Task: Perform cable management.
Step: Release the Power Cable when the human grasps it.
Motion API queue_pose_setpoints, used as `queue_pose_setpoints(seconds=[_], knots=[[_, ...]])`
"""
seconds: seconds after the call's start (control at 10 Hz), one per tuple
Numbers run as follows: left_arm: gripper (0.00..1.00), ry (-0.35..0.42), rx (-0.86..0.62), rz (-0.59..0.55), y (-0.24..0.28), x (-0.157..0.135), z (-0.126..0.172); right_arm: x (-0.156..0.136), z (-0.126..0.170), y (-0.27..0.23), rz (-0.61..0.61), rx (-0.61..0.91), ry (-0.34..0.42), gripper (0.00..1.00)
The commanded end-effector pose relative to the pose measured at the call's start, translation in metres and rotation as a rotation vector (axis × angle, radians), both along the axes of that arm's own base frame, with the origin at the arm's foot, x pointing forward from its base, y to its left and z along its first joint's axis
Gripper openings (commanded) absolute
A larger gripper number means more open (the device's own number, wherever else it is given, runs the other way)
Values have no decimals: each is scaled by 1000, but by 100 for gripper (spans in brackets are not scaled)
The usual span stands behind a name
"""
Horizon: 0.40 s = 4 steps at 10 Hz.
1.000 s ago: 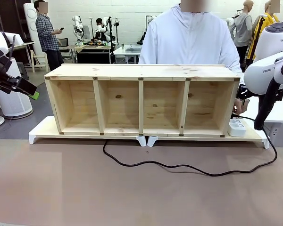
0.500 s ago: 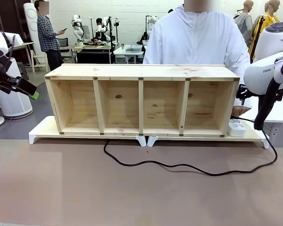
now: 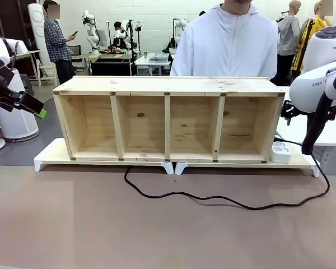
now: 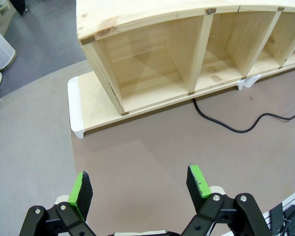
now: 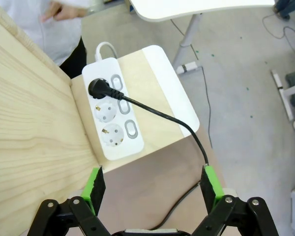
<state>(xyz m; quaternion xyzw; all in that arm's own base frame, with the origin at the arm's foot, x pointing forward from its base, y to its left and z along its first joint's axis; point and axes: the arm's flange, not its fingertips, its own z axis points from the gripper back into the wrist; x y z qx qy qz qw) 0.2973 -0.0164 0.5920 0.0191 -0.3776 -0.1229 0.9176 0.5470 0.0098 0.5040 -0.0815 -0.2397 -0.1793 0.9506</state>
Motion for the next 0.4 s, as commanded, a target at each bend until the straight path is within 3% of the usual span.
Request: queue_pose_setpoints(seconds=[0.0,0.3], knots=[[100,-11,-2,3,0,2,0,0,0,8,13,0,-5,100],[100,-11,-2,3,0,2,0,0,0,8,13,0,-5,100]])
